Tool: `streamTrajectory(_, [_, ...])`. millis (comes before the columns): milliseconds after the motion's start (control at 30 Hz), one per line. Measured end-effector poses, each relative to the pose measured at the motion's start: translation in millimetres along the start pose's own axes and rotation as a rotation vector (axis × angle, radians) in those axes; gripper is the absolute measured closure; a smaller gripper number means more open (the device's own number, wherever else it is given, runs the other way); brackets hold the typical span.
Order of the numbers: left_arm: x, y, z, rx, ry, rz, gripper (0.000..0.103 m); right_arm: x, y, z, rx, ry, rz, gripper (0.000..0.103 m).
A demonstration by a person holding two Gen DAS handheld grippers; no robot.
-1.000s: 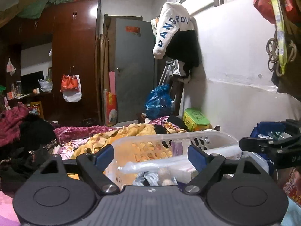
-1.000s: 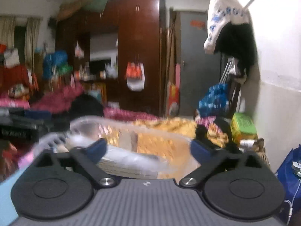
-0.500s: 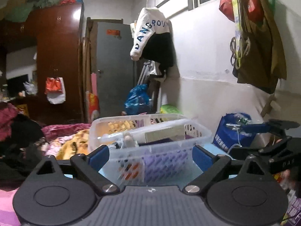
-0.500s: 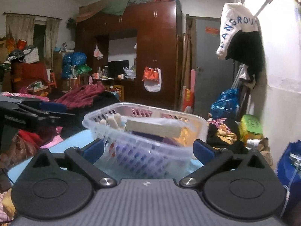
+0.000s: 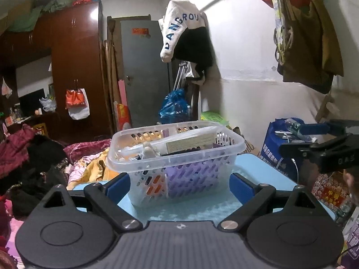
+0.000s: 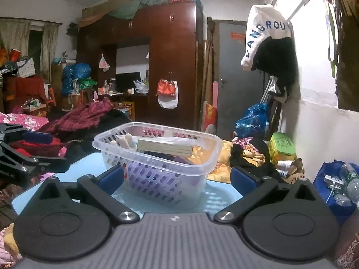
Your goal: Organize objects
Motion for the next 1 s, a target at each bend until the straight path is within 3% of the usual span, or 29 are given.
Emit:
streamTrajectory(200, [-11,7,-6,0.004,-0.018,-0.05,0.007,-12,-1,11,-0.044,0.013,0.019,0.0])
streamTrajectory(633, [-31,16,-9,0.056,0.009,-0.03,0.007,-16,-4,20,-0.09,0.051,0.043,0.0])
streamTrajectory(1000, [-33,12,-8,0.035,0.008,-0.044,0.007,-16,-6,18,-0.101,0.05,0.05,0.0])
Point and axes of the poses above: each gripper's, at about its wrist camera, not at the fingertips, and x roughly against the way its jaws point, y to its left, z to its underside, the point moved 7 cm from there along -x, roughly the way its jaws point, and after that the axes turned 3 degrees about -z, right-handed, at the moved point
